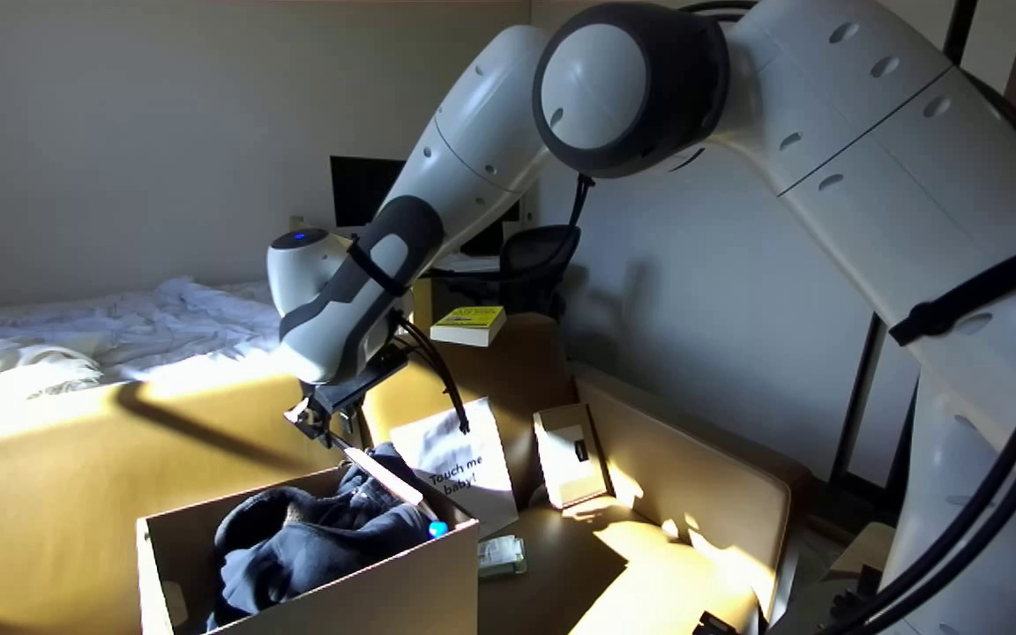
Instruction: Pick up the book and put it in the box
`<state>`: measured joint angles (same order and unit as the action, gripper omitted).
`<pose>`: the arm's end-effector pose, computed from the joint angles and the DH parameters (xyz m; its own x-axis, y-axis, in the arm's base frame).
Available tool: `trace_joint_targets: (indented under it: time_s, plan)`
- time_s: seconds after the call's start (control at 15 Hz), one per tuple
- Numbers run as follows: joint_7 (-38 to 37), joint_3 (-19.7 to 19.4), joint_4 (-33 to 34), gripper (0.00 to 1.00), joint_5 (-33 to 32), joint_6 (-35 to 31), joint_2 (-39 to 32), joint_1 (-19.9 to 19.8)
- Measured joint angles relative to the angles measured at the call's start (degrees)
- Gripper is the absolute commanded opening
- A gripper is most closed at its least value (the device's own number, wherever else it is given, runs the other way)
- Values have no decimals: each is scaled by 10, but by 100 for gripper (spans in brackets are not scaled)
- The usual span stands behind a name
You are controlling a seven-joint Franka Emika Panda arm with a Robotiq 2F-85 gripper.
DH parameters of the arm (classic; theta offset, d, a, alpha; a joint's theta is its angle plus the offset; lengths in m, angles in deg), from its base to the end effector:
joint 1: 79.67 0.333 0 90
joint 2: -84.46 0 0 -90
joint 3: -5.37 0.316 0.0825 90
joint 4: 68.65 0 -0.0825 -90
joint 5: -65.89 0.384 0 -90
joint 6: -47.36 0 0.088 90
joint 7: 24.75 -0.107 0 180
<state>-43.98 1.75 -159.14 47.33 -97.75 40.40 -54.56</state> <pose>0.6627 0.2722 0.2033 0.9206 0.3208 0.2227 0.2771 -0.9384 0.2066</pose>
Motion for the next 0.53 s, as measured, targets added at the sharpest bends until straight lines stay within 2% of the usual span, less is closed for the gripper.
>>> trace_joint_targets:
  time_s: [0.27,0.53]
  plan:
    - [24,35,-14,97,0,17,17,15]
    - [27,44,-77,100,-33,17,88,49]
